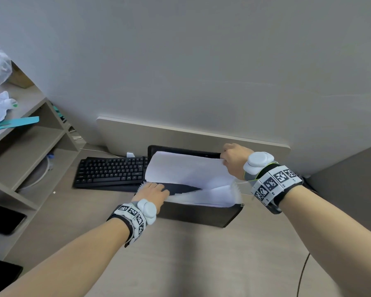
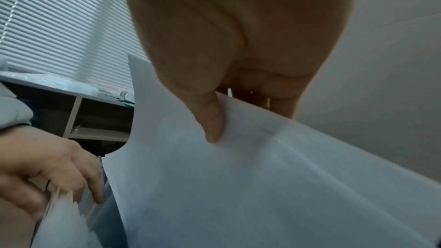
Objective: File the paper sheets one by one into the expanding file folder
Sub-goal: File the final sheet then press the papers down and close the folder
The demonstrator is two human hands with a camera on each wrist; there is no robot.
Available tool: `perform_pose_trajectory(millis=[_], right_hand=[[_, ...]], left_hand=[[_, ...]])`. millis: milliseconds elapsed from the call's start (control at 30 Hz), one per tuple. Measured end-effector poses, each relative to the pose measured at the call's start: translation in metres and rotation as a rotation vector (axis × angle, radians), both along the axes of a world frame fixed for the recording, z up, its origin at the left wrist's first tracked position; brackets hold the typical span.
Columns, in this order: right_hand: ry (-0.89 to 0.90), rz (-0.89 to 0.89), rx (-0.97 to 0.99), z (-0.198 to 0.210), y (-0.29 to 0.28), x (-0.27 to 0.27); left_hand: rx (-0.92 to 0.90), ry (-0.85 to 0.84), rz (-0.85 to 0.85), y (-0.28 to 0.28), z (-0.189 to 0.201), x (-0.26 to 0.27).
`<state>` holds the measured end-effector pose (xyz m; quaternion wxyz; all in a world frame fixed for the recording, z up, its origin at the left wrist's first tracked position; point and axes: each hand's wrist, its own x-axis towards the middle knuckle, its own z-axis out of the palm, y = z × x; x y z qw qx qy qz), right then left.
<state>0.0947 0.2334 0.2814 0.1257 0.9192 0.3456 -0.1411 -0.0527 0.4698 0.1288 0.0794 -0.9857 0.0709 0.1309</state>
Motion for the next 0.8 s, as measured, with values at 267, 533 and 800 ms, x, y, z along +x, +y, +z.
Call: perform_pose_trajectory(millis=[267,533,800], right_hand=[[-0.101,0.037,-0.070,0.023,0.006,-0.001],[-0.062,0.030,-0.131,0.014,0.004,-0.007],[-0.070,0.057,-0.011,-0.001,0.002,-0.017]], left_hand=[[0.021,0.005,0.001,-0.002,0.009,-0.004],[0.018,0.000,0.014,-0.004,0.011,-0.007],[0.035,0.038,0.029,-0.008,0.011,-0.009]])
